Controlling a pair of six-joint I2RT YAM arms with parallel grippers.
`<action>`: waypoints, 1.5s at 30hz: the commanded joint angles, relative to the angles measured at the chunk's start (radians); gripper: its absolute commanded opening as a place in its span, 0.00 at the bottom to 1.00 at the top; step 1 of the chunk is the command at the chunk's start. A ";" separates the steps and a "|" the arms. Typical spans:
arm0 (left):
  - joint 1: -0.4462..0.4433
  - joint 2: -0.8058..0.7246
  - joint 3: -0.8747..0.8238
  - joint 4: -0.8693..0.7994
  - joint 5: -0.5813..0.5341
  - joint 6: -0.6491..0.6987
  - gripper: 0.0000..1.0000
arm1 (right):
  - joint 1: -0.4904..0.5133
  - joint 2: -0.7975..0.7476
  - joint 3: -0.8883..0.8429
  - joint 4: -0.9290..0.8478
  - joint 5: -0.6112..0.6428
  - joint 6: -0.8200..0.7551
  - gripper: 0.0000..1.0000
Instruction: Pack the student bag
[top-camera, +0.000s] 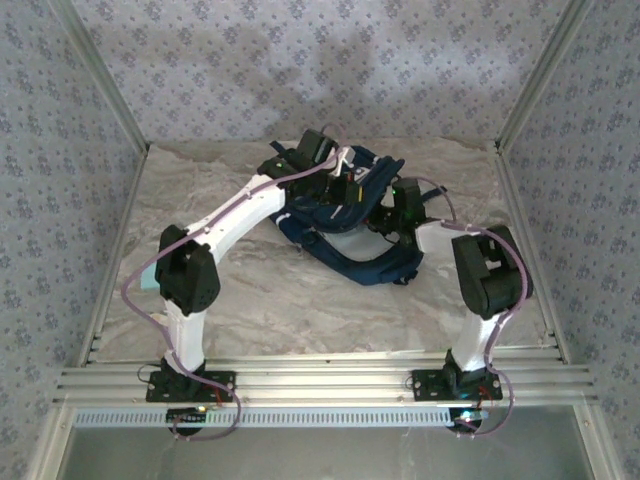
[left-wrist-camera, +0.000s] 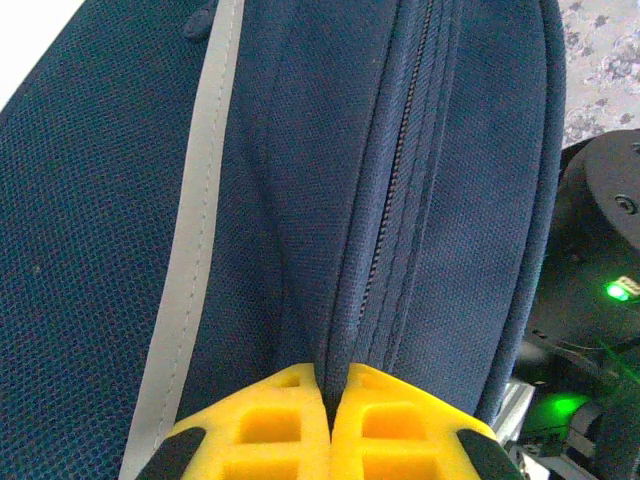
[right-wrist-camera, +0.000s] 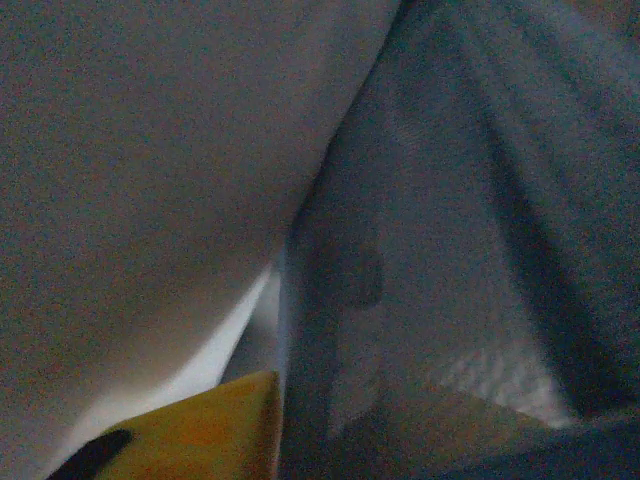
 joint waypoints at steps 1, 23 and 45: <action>0.009 -0.102 -0.003 0.122 0.050 -0.018 0.00 | -0.013 -0.007 0.016 0.075 -0.002 0.012 0.45; 0.045 -0.028 0.029 0.030 -0.042 0.041 0.54 | -0.325 -0.592 -0.176 -0.624 0.216 -0.247 0.80; 0.326 0.088 -0.290 0.036 -0.289 0.097 0.53 | -0.199 -0.281 -0.145 -0.453 0.234 -0.136 0.62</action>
